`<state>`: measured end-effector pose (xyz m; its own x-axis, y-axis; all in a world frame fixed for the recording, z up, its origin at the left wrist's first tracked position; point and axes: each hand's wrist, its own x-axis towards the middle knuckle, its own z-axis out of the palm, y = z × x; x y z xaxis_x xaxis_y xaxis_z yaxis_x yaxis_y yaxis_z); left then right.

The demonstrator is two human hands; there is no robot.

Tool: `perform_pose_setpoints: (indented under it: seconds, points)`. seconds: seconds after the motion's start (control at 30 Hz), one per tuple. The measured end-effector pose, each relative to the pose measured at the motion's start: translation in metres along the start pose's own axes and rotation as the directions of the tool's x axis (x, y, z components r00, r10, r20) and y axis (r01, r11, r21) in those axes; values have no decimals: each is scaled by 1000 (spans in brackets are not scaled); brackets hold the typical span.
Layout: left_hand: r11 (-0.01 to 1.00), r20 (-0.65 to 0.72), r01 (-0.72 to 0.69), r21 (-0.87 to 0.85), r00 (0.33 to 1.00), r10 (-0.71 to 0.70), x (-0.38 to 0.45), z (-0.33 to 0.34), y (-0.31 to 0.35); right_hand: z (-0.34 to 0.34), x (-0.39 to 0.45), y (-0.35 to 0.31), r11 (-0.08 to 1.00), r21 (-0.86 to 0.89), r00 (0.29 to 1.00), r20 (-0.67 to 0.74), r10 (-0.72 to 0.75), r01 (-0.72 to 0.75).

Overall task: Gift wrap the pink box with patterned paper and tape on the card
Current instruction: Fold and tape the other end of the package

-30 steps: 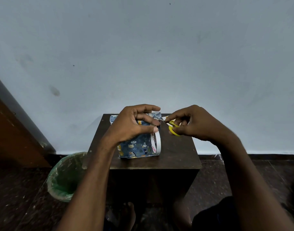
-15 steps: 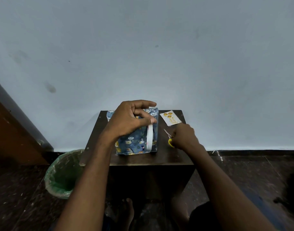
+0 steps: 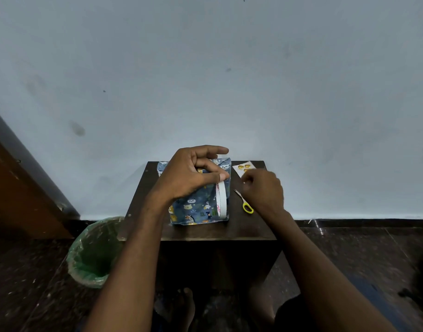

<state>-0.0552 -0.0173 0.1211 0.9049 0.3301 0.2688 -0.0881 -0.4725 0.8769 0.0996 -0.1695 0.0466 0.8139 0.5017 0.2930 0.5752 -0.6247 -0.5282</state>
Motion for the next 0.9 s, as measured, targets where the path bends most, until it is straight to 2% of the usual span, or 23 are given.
perform_pose_setpoints:
  seconds: [0.07,0.1,0.17,0.3,0.37,0.57,0.67,0.8,0.9]
  points:
    - [1000,0,-5,-14,1000,5,0,0,0,-19,-1,-14,929,350,989,-123,-78,117]
    - [1000,-5,-9,-20,1000,9,0,-1,0,-29,-3,-20,866,454,976,-158,-151,208]
    - [999,-19,-11,-47,1000,10,0,-2,1,-44,-9,-28,784,535,948,-135,-289,315]
    - [994,-28,3,-108,1000,-6,0,-3,3,-47,-15,-31,712,640,904,62,-423,289]
    - [990,-23,15,-143,1000,-18,0,-5,5,-42,-16,-31,683,654,885,44,-464,325]
    - [977,30,63,-204,998,-58,-3,-10,9,-34,-26,-46,634,687,898,-61,-436,354]
    - [974,37,76,-212,997,-70,-4,-11,11,-33,-27,-48,615,711,905,-67,-421,339]
    - [960,0,114,-257,993,-118,-4,-8,15,-28,-27,-45,689,643,937,-151,-314,334]
    - [947,-68,147,-284,983,-173,-1,-3,17,-27,-27,-43,752,497,894,-342,-289,433]
